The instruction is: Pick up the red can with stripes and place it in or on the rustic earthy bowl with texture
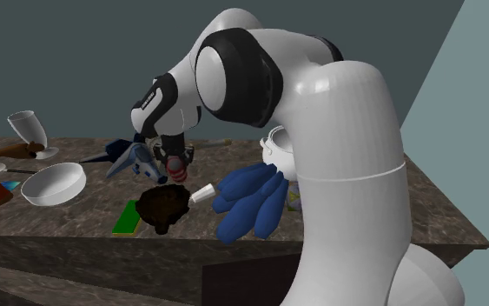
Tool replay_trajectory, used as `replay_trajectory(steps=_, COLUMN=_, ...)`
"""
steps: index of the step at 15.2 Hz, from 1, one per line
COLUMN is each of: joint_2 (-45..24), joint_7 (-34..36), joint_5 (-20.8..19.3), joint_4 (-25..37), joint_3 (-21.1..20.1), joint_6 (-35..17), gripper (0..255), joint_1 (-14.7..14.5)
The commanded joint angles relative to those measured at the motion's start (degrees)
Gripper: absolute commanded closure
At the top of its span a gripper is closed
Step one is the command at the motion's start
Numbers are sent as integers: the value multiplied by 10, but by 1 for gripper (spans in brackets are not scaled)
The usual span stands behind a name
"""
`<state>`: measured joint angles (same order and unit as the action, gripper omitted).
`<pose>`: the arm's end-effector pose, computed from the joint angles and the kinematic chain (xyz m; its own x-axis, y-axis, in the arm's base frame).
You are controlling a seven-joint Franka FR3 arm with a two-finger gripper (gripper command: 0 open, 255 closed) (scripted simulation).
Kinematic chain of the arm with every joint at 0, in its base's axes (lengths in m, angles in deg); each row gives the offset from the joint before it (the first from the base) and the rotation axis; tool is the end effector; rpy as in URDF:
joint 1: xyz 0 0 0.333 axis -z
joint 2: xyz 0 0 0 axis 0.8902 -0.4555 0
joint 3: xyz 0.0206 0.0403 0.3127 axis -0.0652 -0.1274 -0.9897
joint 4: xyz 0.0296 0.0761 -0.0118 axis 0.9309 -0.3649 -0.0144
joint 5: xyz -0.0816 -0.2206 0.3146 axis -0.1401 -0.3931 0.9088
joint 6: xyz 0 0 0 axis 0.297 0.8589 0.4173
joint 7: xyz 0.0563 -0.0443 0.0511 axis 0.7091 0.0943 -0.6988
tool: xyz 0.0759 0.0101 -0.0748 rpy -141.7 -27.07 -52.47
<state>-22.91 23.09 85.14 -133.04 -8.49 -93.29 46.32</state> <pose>0.5822 0.3284 0.2738 0.9911 -0.1310 -0.0255 -0.1329 -0.9859 -0.1014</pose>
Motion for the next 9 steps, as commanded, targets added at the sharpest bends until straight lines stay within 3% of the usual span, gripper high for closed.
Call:
replay_trajectory(steps=1, joint_2=8, joint_7=1, joint_5=2, joint_4=4, joint_3=-1, joint_6=11, gripper=255, joint_1=0)
replay_trajectory(steps=9, joint_2=41, joint_7=-1, joint_5=9, joint_4=18, joint_3=-6, joint_6=59, gripper=255, joint_1=4)
